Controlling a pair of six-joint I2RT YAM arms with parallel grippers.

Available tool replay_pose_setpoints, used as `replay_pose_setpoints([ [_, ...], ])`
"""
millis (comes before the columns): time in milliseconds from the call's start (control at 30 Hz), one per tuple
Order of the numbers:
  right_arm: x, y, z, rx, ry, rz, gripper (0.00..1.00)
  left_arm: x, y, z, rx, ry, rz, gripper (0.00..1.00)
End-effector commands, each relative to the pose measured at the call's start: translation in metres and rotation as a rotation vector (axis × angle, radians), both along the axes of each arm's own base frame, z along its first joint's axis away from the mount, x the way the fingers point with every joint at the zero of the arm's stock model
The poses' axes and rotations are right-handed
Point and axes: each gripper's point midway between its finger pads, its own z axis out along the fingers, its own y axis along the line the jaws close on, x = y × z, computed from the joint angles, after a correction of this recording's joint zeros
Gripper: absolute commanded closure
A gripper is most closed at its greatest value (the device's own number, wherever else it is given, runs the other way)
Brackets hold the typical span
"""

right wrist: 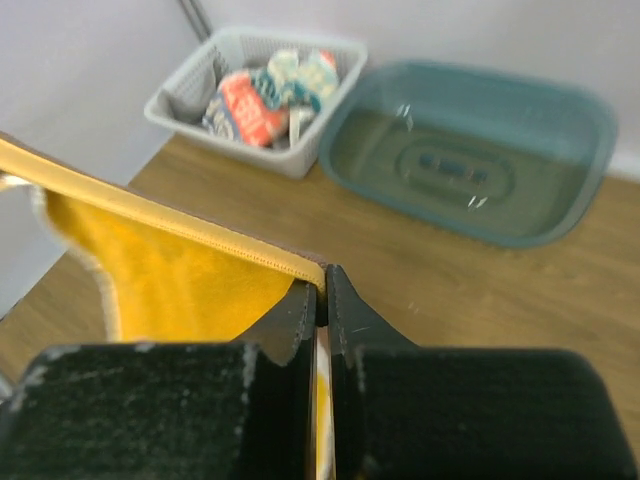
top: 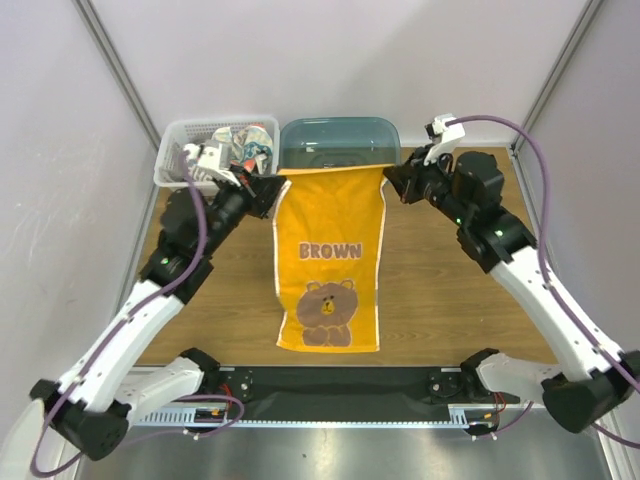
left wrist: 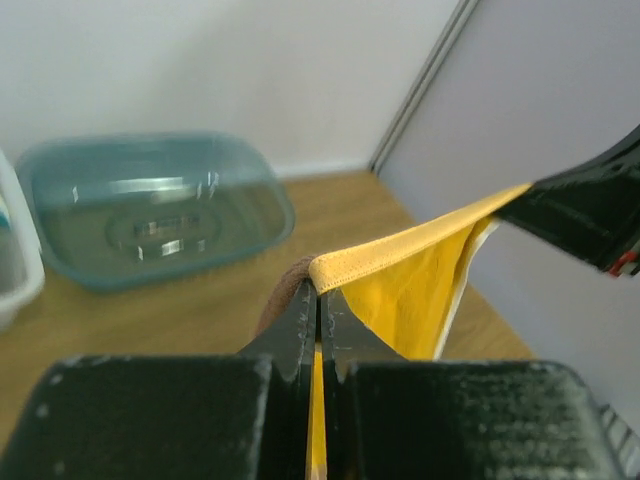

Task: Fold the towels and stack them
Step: Flatten out the crumpled towel

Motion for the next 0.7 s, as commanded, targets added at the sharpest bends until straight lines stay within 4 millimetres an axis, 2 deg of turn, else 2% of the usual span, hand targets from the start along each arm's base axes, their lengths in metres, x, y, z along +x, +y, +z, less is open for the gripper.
replay_pose_setpoints([
  [0,0.026,-0.007,-0.031,0.054,0.076,0.011,1.0,0.02,0.004,-0.015,-0.049,0.011,-0.021,1.0],
  [33,0.032,-0.004,-0.044,0.061,0.088,0.033,1.0,0.032,-0.001,-0.039,-0.028,0.057,-0.022,1.0],
  [67,0.043,-0.002,-0.063,0.061,0.135,0.033,1.0,0.039,0.0,-0.045,-0.026,0.064,-0.018,1.0],
  [100,0.051,-0.005,-0.073,0.064,0.154,0.03,1.0,0.043,-0.005,-0.052,-0.014,0.064,-0.04,1.0],
  [133,0.057,-0.003,-0.08,0.066,0.159,0.042,1.0,0.048,-0.006,-0.069,-0.003,0.088,-0.041,1.0],
  [167,0.066,0.003,-0.104,0.05,0.214,0.06,1.0,0.059,-0.007,-0.085,0.008,0.113,-0.036,1.0],
  [200,0.073,0.002,-0.112,0.04,0.219,0.062,1.0,0.063,-0.009,-0.083,0.011,0.065,-0.056,1.0],
  [233,0.078,0.002,-0.125,0.031,0.246,0.066,1.0,0.063,-0.015,-0.094,0.03,0.067,-0.091,1.0],
  [267,0.086,0.006,-0.139,0.026,0.261,0.082,1.0,0.074,-0.018,-0.111,0.081,0.063,-0.106,1.0],
  [300,0.094,0.005,-0.144,0.03,0.255,0.081,1.0,0.078,-0.019,-0.114,0.102,0.044,-0.111,1.0],
  [367,0.103,0.005,-0.154,0.039,0.267,0.098,1.0,0.094,-0.019,-0.138,0.182,0.048,-0.115,0.99],
  [400,0.112,0.006,-0.164,0.044,0.276,0.1,1.0,0.101,-0.019,-0.143,0.197,0.036,-0.12,1.0],
  [433,0.117,0.003,-0.168,0.052,0.282,0.11,1.0,0.101,-0.023,-0.148,0.212,0.024,-0.174,1.0],
  [467,0.122,0.002,-0.172,0.055,0.286,0.116,1.0,0.107,-0.018,-0.154,0.239,0.004,-0.182,1.0],
  [500,0.129,0.001,-0.167,0.063,0.273,0.12,1.0,0.112,-0.02,-0.167,0.255,0.008,-0.212,1.0],
  [533,0.135,-0.002,-0.177,0.066,0.295,0.133,1.0,0.115,-0.019,-0.17,0.265,-0.009,-0.225,1.0],
  [600,0.141,-0.003,-0.179,0.07,0.304,0.155,1.0,0.122,-0.016,-0.184,0.313,-0.012,-0.243,1.0],
  [633,0.145,-0.001,-0.183,0.066,0.312,0.177,1.0,0.127,-0.016,-0.181,0.333,-0.027,-0.242,1.0],
  [667,0.148,-0.003,-0.186,0.066,0.319,0.178,1.0,0.127,-0.015,-0.19,0.381,-0.014,-0.257,1.0],
])
